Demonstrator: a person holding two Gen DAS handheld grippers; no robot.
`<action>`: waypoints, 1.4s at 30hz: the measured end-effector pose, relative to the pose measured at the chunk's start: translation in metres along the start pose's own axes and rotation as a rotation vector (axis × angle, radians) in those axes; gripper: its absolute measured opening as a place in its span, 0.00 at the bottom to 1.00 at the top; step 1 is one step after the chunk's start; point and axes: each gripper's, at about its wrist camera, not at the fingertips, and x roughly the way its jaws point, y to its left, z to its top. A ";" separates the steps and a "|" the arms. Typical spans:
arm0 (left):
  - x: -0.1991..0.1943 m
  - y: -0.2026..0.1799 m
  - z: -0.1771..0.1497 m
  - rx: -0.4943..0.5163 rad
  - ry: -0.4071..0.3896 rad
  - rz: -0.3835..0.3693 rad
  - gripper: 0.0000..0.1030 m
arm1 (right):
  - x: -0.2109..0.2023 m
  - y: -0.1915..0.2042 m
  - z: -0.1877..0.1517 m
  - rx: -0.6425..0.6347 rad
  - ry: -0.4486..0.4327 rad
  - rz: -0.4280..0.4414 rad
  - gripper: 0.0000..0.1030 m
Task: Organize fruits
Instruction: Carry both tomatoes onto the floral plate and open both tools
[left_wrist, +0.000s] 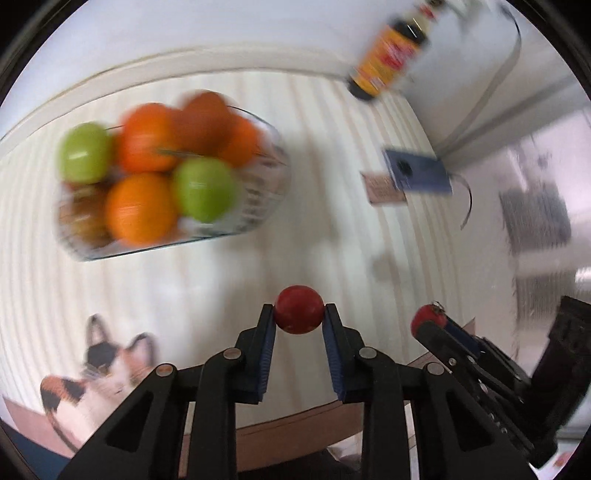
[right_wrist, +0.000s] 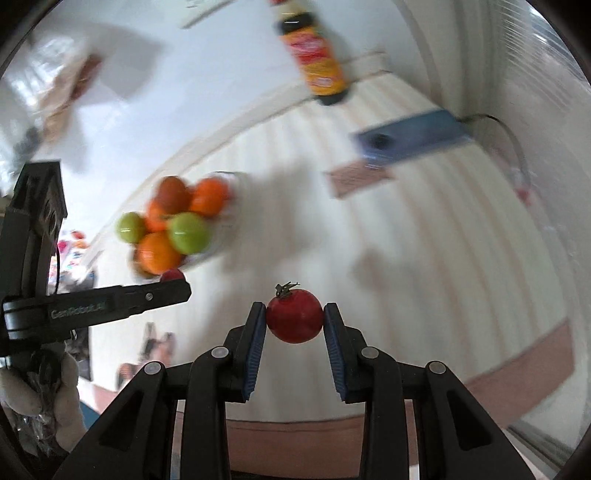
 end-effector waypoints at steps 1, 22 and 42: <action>-0.009 0.009 0.001 -0.027 -0.018 0.000 0.23 | 0.003 0.010 0.003 -0.013 0.003 0.018 0.33; -0.032 0.233 0.054 -0.369 0.012 -0.069 0.23 | 0.179 0.230 -0.010 -0.108 0.088 0.223 0.33; 0.019 0.272 0.104 -0.258 0.196 -0.242 0.23 | 0.221 0.309 -0.040 -0.423 -0.207 -0.113 0.33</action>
